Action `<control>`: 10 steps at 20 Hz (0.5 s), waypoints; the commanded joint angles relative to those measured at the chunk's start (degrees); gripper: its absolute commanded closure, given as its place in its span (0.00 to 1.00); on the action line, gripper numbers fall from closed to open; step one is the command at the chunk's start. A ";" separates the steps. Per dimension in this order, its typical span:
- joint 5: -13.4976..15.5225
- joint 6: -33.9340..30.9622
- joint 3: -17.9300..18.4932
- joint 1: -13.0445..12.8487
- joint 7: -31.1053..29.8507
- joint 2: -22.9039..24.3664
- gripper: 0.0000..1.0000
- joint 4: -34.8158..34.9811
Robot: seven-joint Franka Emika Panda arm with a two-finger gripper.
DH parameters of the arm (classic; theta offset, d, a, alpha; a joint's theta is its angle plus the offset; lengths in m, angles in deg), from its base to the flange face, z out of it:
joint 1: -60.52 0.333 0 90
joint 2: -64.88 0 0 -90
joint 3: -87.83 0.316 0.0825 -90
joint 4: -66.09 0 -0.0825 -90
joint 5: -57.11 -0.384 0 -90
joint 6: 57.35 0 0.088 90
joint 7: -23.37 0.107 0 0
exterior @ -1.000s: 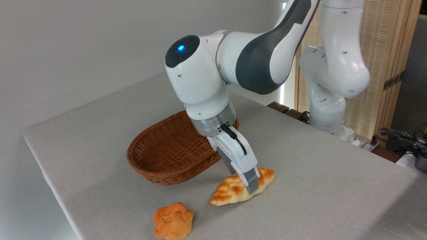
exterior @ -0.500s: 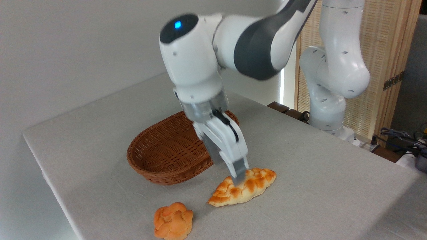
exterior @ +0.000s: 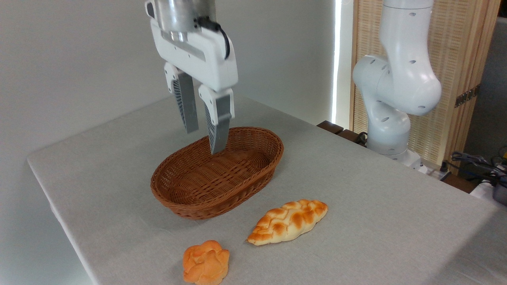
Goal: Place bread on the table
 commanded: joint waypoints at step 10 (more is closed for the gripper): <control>-0.46 -3.90 -10.52 9.11 -5.57 -4.95 0.00 -5.78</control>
